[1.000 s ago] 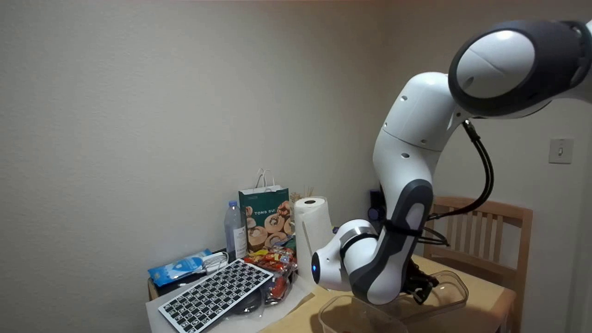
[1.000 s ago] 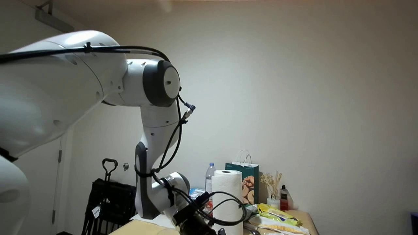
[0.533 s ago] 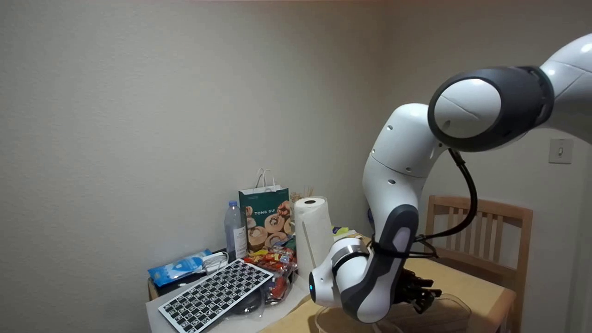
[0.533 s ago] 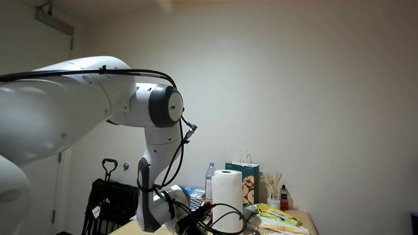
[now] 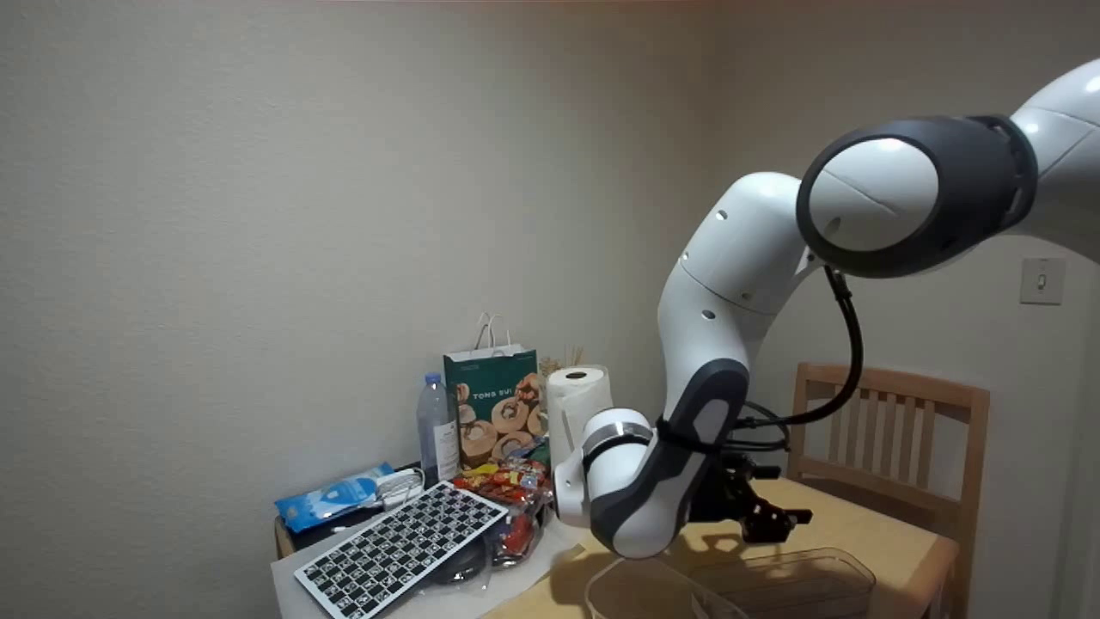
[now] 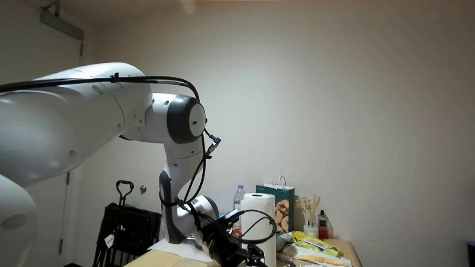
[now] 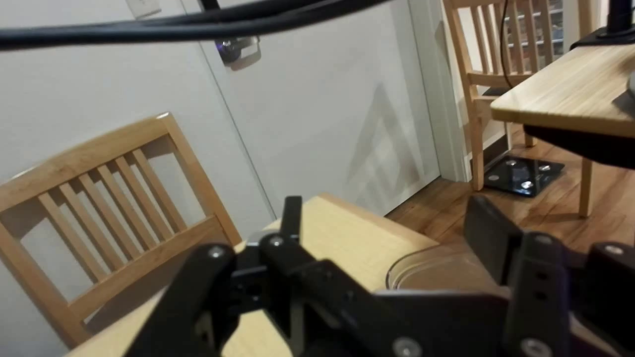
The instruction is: Pour the content from one plastic container to another
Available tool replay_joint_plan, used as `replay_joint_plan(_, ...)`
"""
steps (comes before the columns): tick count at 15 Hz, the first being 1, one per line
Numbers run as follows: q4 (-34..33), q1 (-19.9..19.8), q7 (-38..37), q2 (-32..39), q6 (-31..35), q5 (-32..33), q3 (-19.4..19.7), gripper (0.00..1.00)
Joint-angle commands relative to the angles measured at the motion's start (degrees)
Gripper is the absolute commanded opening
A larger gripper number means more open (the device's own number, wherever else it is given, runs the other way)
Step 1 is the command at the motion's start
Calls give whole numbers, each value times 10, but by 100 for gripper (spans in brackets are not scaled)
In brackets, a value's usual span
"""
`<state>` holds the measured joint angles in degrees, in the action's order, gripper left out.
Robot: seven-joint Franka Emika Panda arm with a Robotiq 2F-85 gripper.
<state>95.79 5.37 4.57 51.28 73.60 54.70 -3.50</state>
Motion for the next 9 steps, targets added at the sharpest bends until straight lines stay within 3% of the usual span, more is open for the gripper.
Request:
replay_joint_plan(1,-8,12,49,-68,-107,-40,-9,100)
replay_joint_plan(6,-89,43,73,-104,-319,-47,-18,100)
replay_joint_plan(7,-71,27,62,-92,-270,-29,-29,100)
replay_joint_plan(9,-92,36,63,-102,-311,-32,-32,100)
